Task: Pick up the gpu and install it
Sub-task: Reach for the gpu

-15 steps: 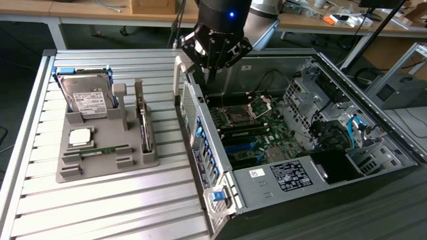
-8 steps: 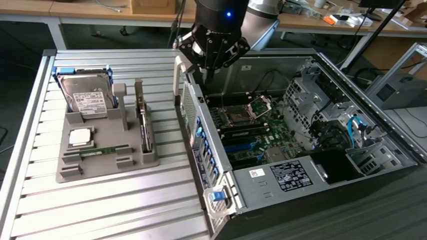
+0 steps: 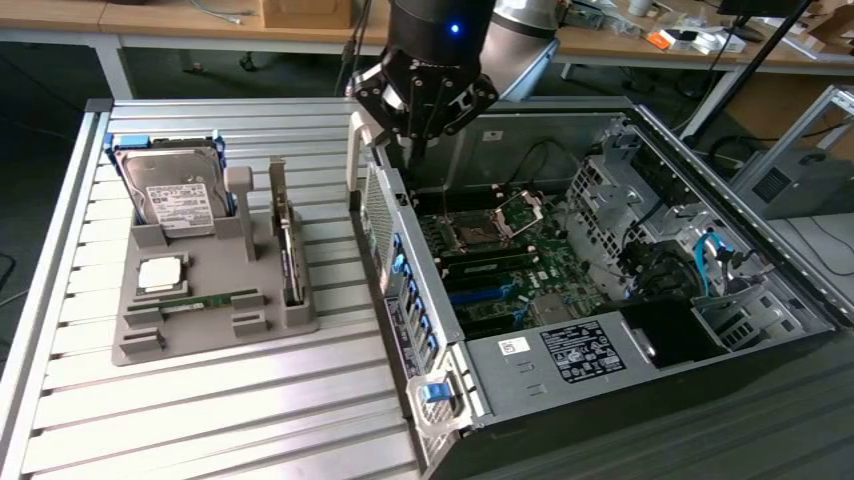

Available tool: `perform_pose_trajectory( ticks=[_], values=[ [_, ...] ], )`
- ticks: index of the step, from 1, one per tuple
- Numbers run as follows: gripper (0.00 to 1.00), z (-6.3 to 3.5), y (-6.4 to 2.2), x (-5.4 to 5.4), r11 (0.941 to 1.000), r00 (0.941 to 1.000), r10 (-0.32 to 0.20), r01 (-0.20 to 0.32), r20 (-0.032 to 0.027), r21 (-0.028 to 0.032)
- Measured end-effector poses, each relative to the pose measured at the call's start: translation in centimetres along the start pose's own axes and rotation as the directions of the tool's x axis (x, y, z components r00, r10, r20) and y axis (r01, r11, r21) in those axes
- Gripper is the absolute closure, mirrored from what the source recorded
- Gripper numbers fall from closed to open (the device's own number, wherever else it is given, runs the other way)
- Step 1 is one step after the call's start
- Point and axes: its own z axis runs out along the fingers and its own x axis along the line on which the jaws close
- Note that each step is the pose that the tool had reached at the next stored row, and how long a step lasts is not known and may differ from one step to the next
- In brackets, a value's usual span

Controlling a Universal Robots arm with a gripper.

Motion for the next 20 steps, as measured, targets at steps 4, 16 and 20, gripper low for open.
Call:
perform_pose_trajectory(
  ticks=[4, 16, 20],
  values=[
    [0.89, -0.01, -0.01, 0.11, 1.0000, 1.0000, 0.000, 0.000, -0.0001, 0.0001],
    [0.89, -0.01, -0.02, 0.32, 1.0000, 1.0000, 0.000, 0.000, 0.0000, 0.0000],
    [0.89, -0.01, -0.03, 0.42, 1.0000, 1.0000, 0.000, 0.000, 0.0000, 0.0000]
  ],
)
